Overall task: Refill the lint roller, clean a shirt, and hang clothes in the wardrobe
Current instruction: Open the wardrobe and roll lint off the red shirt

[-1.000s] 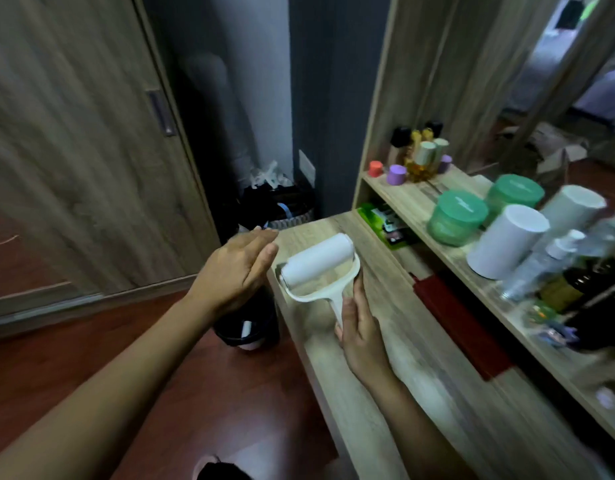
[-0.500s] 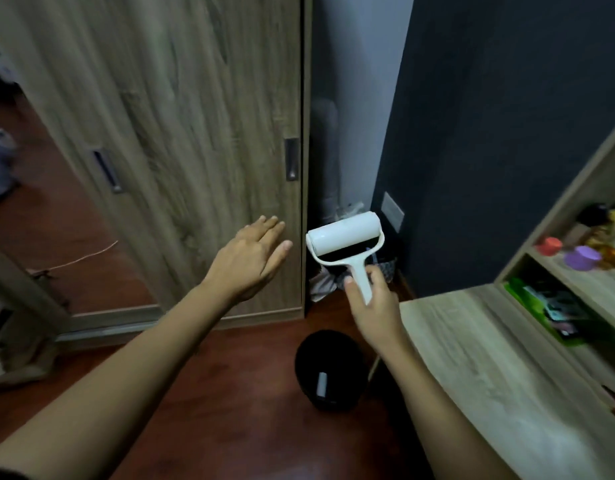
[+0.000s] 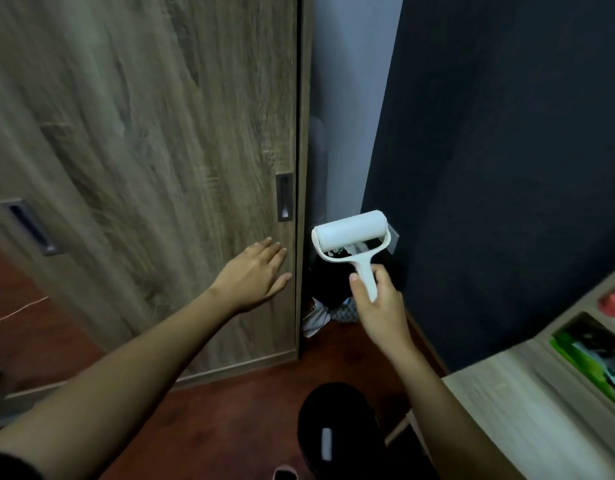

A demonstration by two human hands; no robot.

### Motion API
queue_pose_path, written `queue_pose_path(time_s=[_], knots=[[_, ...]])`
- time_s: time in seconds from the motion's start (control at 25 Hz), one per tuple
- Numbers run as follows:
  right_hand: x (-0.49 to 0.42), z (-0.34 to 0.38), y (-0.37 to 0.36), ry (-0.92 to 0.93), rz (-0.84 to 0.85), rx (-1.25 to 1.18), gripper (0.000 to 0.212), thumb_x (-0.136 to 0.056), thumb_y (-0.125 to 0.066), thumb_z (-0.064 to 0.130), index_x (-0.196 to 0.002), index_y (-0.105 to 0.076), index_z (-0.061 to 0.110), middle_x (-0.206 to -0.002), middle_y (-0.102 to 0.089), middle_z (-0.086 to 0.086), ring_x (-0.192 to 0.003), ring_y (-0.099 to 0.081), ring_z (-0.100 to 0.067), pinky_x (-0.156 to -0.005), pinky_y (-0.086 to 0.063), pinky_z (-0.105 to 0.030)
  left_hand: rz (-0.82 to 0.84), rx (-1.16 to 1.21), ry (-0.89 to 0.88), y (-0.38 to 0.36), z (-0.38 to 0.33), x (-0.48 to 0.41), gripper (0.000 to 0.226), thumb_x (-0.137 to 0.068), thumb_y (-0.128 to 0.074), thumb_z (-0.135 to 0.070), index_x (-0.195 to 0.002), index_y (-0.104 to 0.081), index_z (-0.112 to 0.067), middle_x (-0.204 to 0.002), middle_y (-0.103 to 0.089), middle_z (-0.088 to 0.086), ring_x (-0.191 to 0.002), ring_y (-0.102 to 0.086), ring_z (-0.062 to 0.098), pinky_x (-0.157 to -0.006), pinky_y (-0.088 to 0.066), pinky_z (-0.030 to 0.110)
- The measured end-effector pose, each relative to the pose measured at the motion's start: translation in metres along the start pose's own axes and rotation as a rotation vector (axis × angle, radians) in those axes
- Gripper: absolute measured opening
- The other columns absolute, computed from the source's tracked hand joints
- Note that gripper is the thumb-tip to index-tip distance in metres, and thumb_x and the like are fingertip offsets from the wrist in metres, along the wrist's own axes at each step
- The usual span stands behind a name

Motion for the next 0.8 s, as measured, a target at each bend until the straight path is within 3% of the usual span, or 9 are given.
queue_pose_path(time_s=[0.12,0.28,0.4,0.52,0.6,0.8], knots=[[-0.070,-0.009,-0.020,-0.030,-0.019,0.006,0.005,-0.091,-0.052,0.031,-0.094,-0.050,0.028,-0.068,-0.059,0.003,-0.060,-0.056,-0.002,-0.053,-0.040,-0.013,0.042,-0.059,-0.076,-0.036,0.039,-0.068,0.059,-0.087,-0.033,-0.042,-0.105,-0.069,0.001,-0.103,-0.071,0.019,-0.100,-0.067,0.032,-0.083,-0.055,0.037],[-0.148,-0.017,-0.037,-0.039,-0.039,0.009,0.011,-0.091,-0.053,0.031,-0.096,-0.054,0.021,-0.065,-0.057,0.006,-0.058,-0.055,0.000,-0.051,-0.040,-0.011,0.114,-0.211,-0.235,-0.080,0.081,-0.148,0.049,-0.081,-0.039,-0.035,-0.093,-0.074,-0.003,-0.093,-0.072,0.017,-0.090,-0.069,0.032,-0.076,-0.057,0.035],[-0.178,-0.028,-0.041,-0.075,-0.020,0.044,0.016,-0.091,-0.052,0.034,-0.097,-0.054,0.019,-0.069,-0.060,0.004,-0.060,-0.057,-0.006,-0.056,-0.044,-0.021,0.151,-0.332,-0.375,-0.103,0.097,-0.179,0.028,-0.071,-0.052,-0.027,-0.077,-0.076,-0.012,-0.076,-0.070,0.008,-0.073,-0.067,0.026,-0.073,-0.056,0.031],[-0.196,-0.038,-0.044,-0.091,-0.047,0.053,0.020,-0.090,-0.053,0.035,-0.098,-0.055,0.017,-0.070,-0.062,0.000,-0.063,-0.060,-0.014,-0.059,-0.048,-0.031,0.133,-0.389,-0.472,-0.118,0.113,-0.201,0.036,-0.076,-0.040,-0.020,-0.063,-0.074,-0.015,-0.071,-0.067,0.005,-0.068,-0.062,0.023,-0.072,-0.054,0.032],[-0.200,-0.040,-0.047,-0.097,-0.073,0.049,0.018,-0.090,-0.054,0.031,-0.097,-0.056,0.015,-0.070,-0.062,-0.002,-0.061,-0.059,-0.013,-0.058,-0.047,-0.030,0.090,-0.376,-0.516,-0.123,0.117,-0.206,0.042,-0.079,-0.035,-0.018,-0.062,-0.074,-0.013,-0.074,-0.068,0.006,-0.070,-0.062,0.026,-0.075,-0.054,0.034],[-0.196,-0.029,-0.062,-0.093,-0.071,0.047,0.015,-0.091,-0.054,0.030,-0.097,-0.056,0.017,-0.071,-0.064,-0.006,-0.063,-0.060,-0.014,-0.060,-0.048,-0.031,0.087,-0.441,-0.525,-0.131,0.123,-0.196,0.037,-0.078,-0.041,-0.021,-0.062,-0.074,-0.016,-0.073,-0.066,0.003,-0.070,-0.058,0.024,-0.072,-0.039,0.034]])
Point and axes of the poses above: each hand's wrist, its own x-axis away from the middle knuckle, its own y-axis out of the back of the hand, z = x × y, the point moved 5 cm from there along -x, towards the middle knuckle
